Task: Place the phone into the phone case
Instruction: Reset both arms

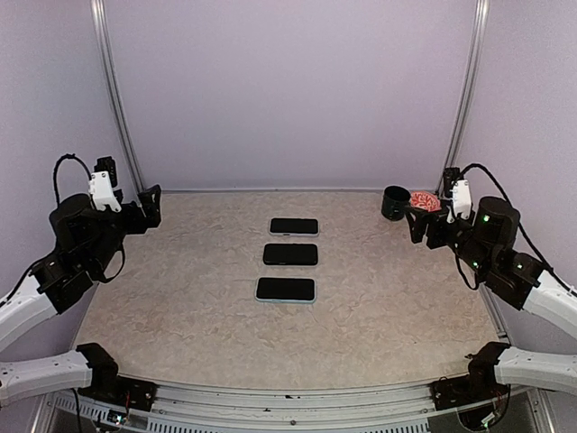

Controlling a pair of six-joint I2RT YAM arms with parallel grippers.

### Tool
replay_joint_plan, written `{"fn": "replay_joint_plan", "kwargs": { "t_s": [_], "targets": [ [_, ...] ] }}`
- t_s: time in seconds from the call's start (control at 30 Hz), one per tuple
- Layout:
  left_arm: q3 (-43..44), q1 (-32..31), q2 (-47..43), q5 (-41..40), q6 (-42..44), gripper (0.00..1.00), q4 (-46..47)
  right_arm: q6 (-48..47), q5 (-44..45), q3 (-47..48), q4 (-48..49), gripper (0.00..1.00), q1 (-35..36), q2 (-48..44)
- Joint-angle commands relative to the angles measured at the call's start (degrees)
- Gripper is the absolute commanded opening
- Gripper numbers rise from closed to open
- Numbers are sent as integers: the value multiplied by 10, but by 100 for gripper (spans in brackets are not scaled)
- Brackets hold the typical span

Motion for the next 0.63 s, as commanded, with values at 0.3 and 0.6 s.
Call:
{"fn": "replay_joint_plan", "kwargs": {
  "t_s": [0.3,0.6],
  "targets": [
    [-35,29,-50,11,6,99,18,-19,23,-29,54,99,-5,-45],
    [-37,52,-34,45,-8,99,20,-17,38,-35,51,99,-5,-45]
  ]
}}
